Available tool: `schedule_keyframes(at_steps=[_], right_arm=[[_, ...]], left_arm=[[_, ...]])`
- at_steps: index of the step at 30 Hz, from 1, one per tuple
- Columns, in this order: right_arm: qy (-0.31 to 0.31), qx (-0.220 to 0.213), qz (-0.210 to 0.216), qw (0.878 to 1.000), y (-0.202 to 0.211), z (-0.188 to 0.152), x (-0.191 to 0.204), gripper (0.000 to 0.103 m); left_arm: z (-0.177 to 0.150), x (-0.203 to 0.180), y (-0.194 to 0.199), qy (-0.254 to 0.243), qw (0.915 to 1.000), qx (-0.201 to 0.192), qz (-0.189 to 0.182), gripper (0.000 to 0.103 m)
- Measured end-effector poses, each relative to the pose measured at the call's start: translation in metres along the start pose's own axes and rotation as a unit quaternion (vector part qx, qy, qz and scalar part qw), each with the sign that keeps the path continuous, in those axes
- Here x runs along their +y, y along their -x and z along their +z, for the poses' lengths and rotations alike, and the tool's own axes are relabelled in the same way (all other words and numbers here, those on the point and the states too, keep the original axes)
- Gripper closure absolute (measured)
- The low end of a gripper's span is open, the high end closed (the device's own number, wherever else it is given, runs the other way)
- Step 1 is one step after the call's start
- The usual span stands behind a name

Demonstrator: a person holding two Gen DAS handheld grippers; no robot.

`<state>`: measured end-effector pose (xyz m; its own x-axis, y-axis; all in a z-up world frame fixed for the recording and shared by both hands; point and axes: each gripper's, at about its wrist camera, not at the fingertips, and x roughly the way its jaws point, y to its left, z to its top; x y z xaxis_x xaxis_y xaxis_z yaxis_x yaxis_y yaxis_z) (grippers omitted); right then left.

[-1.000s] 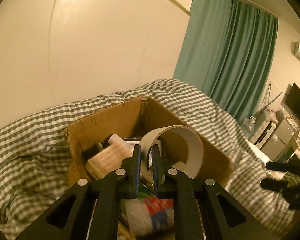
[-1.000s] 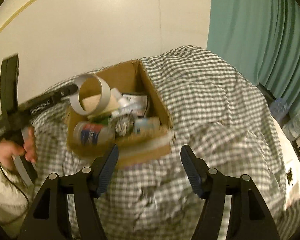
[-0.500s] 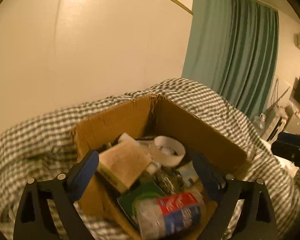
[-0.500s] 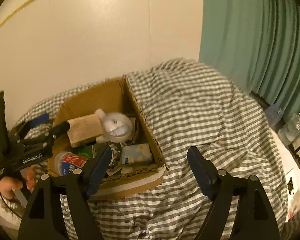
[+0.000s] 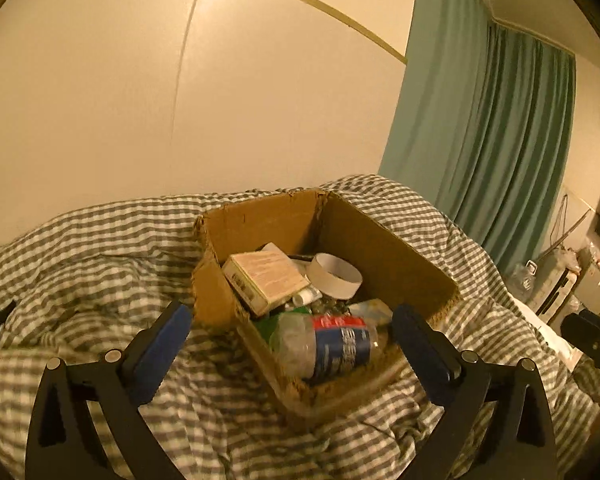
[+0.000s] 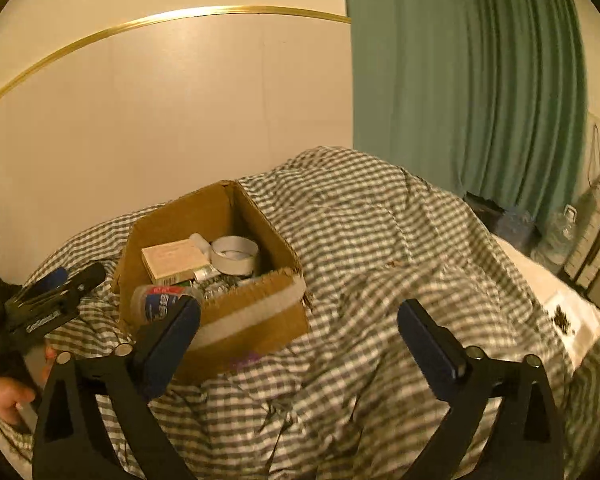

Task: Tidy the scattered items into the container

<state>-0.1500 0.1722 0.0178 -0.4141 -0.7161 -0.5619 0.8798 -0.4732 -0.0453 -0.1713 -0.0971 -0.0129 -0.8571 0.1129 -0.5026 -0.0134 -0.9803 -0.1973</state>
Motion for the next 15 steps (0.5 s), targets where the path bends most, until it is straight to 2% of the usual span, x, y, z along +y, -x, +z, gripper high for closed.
schedule_keyframes(at_steps=[3, 6, 15], right_arm=[[-0.014, -0.001, -0.007, 1.0, 0.0, -0.011, -0.001, 0.0], [-0.014, 0.009, -0.005, 1.0, -0.008, -0.019, 0.002, 0.0], [-0.016, 0.035, -0.008, 0.999, -0.026, -0.03, 0.0, 0.0]], left_arm=[[-0.013, -0.005, 0.004, -0.019, 0.9998, -0.004, 0.0, 0.0], [-0.02, -0.01, -0.008, -0.041, 0.9991, 0.008, 0.006, 0.0], [-0.031, -0.018, -0.015, -0.059, 0.998, 0.02, 0.009, 0.0]])
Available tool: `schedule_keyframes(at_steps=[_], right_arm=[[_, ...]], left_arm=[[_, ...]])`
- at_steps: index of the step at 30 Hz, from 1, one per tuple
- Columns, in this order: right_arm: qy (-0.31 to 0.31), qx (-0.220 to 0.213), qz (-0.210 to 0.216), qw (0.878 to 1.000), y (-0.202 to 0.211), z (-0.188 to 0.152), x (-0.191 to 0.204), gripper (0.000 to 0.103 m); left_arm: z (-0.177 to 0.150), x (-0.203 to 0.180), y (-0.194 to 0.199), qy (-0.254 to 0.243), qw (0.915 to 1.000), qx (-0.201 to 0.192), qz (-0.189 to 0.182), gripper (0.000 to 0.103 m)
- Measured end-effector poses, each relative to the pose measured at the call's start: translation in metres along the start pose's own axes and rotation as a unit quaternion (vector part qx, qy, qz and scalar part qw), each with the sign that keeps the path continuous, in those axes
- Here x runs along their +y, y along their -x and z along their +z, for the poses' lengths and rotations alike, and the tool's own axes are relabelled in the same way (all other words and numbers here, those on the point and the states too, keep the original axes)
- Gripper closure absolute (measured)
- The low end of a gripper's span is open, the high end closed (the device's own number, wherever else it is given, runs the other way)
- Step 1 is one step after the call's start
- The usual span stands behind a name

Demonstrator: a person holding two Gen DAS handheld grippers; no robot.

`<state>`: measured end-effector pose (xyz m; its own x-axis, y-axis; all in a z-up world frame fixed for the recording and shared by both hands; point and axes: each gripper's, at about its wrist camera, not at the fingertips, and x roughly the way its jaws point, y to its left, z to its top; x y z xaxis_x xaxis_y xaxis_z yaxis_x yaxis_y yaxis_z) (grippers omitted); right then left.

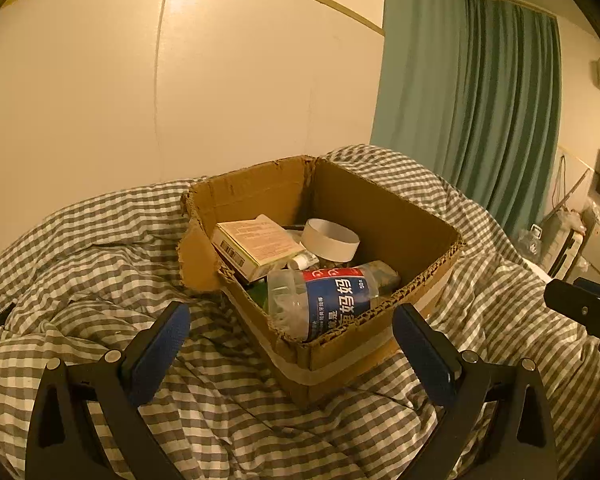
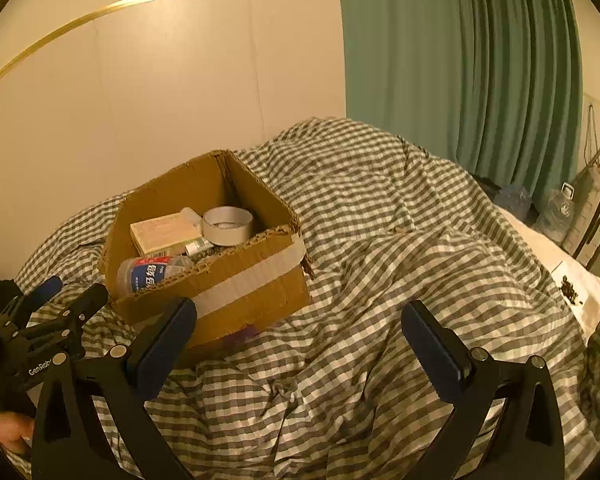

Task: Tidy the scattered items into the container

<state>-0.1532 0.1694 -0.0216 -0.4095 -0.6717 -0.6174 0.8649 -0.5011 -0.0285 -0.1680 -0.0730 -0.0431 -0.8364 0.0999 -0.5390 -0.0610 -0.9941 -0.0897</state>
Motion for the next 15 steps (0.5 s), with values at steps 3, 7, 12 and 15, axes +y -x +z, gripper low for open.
schedule_keyframes(at_steps=[3, 7, 12, 15], right_arm=[[-0.004, 0.009, 0.0, 1.0, -0.0038, -0.0028, -0.0008, 0.0], [0.0, 0.01, 0.001, 1.0, -0.0035, -0.0042, 0.0013, 0.0], [-0.002, 0.01, -0.001, 1.0, -0.0028, -0.005, 0.0007, 0.0], [-0.002, 0.013, -0.002, 1.0, -0.0041, -0.0052, 0.0008, 0.0]], left_arm=[[-0.0017, -0.0036, -0.0003, -0.009, 1.0, 0.0, 0.001, 0.0], [-0.0014, -0.005, 0.0012, -0.015, 0.9999, -0.003, 0.002, 0.0], [-0.0015, -0.0057, 0.002, -0.015, 0.9999, -0.002, 0.002, 0.0], [-0.0018, -0.0058, 0.0021, -0.015, 0.9999, -0.001, 0.001, 0.0]])
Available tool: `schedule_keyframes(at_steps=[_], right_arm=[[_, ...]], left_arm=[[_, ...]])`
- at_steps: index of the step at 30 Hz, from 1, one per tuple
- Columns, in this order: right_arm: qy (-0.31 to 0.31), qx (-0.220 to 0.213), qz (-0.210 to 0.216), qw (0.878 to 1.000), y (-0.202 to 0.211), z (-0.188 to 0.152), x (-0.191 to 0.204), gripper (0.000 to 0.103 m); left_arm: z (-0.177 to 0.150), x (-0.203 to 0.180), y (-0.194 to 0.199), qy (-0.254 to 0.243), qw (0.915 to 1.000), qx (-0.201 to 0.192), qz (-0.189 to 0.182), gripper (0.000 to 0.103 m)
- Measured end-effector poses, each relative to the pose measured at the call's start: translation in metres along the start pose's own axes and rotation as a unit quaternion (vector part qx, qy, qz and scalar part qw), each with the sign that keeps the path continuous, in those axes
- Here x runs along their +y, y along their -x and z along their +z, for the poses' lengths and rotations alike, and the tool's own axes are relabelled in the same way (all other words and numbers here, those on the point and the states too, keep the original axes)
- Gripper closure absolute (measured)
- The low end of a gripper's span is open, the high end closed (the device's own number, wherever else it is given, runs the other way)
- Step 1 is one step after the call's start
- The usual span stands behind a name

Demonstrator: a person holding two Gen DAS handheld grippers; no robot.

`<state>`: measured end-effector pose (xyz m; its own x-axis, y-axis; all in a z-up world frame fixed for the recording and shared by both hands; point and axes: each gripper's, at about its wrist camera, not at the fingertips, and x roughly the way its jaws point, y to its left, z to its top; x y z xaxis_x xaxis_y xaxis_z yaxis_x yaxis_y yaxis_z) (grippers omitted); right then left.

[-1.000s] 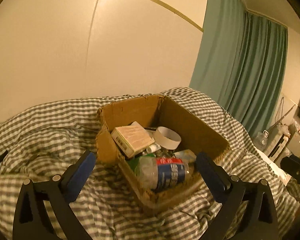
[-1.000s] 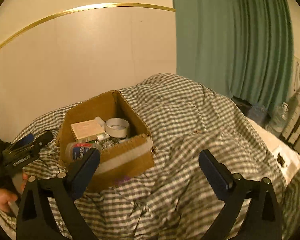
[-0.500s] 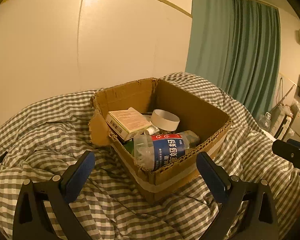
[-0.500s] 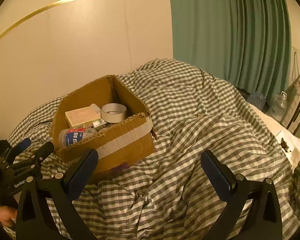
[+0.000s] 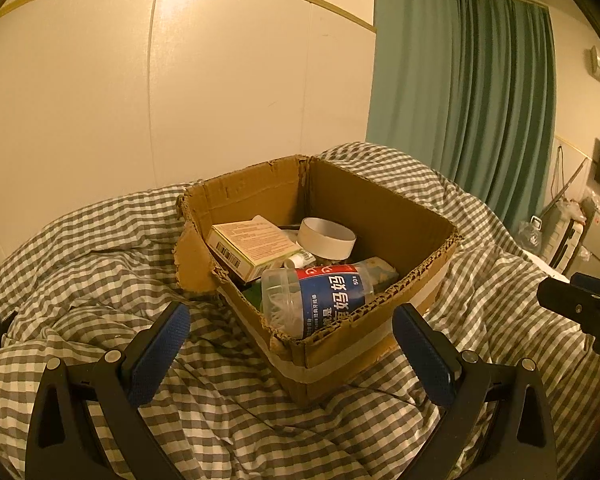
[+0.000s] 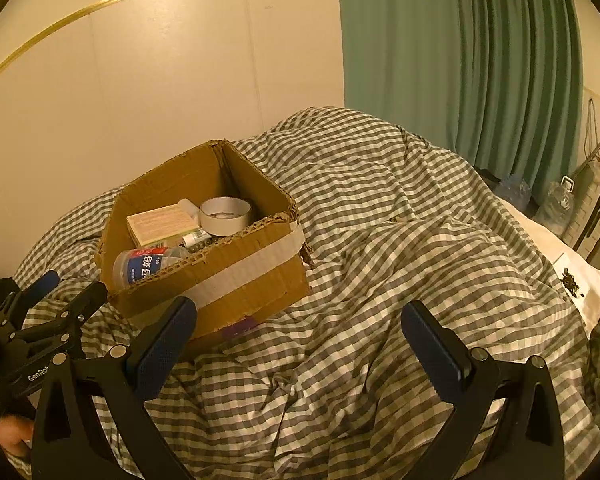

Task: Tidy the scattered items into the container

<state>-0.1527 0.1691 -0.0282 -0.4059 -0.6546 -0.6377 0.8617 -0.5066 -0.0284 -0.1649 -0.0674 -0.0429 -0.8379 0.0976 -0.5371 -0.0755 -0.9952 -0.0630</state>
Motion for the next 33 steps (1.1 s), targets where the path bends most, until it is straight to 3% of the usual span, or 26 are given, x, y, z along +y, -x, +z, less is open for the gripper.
schedule_keyframes(at_steps=[33], right_arm=[[0.002, 0.018, 0.001, 1.0, -0.0079, -0.0045, 0.0025, 0.0]], left_arm=[[-0.0006, -0.0001, -0.0017, -0.003, 1.0, 0.003, -0.002, 0.0]])
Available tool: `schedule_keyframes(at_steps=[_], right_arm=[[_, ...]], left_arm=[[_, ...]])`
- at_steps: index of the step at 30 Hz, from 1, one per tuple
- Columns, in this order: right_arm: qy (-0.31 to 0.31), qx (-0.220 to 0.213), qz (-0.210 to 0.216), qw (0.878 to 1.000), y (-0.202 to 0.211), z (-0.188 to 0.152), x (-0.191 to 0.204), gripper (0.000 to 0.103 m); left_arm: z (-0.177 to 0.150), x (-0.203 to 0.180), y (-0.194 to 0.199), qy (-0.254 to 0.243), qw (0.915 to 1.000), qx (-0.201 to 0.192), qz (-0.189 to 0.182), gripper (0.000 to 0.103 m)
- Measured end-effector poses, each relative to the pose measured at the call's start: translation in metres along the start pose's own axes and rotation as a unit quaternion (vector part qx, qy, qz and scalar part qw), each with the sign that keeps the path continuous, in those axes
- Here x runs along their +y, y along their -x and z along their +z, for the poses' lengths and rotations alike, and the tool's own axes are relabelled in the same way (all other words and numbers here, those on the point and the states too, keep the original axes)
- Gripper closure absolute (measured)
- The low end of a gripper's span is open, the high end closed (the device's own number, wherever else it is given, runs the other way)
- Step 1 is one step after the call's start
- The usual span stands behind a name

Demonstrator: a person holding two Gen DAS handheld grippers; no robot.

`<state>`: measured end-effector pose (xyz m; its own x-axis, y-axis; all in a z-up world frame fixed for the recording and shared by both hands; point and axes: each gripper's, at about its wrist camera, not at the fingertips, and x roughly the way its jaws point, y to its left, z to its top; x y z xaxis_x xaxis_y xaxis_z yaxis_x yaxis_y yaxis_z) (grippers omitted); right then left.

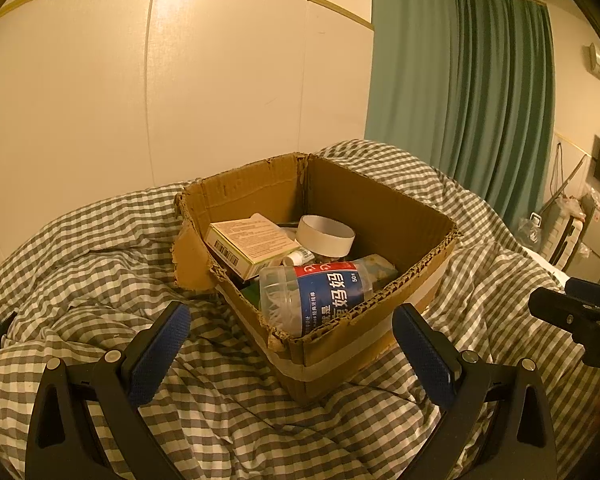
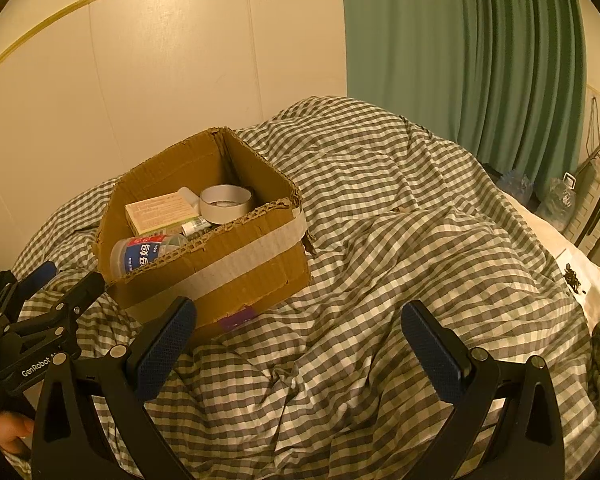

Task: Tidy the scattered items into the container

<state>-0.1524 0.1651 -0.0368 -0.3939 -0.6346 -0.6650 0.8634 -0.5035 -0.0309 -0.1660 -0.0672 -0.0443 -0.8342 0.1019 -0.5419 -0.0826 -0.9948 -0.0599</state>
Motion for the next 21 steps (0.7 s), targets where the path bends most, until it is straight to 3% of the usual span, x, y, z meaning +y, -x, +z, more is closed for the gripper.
schedule_keyframes(at_steps=[5, 14, 21], right_arm=[[0.0, 0.001, -0.001, 1.0, -0.001, 0.0001, 0.0006, 0.0], [0.002, 0.007, -0.003, 1.0, -0.0047, -0.001, 0.0008, 0.0], [0.005, 0.009, -0.004, 1.0, -0.0052, -0.0016, 0.0014, 0.0]], left_arm=[[0.0003, 0.0023, 0.0001, 0.01, 0.9999, -0.005, 0.001, 0.0], [0.0017, 0.0077, -0.0014, 0.017, 0.9992, -0.004, 0.036, 0.0], [0.003, 0.0082, 0.0011, 0.018, 0.9993, -0.01, 0.031, 0.0]])
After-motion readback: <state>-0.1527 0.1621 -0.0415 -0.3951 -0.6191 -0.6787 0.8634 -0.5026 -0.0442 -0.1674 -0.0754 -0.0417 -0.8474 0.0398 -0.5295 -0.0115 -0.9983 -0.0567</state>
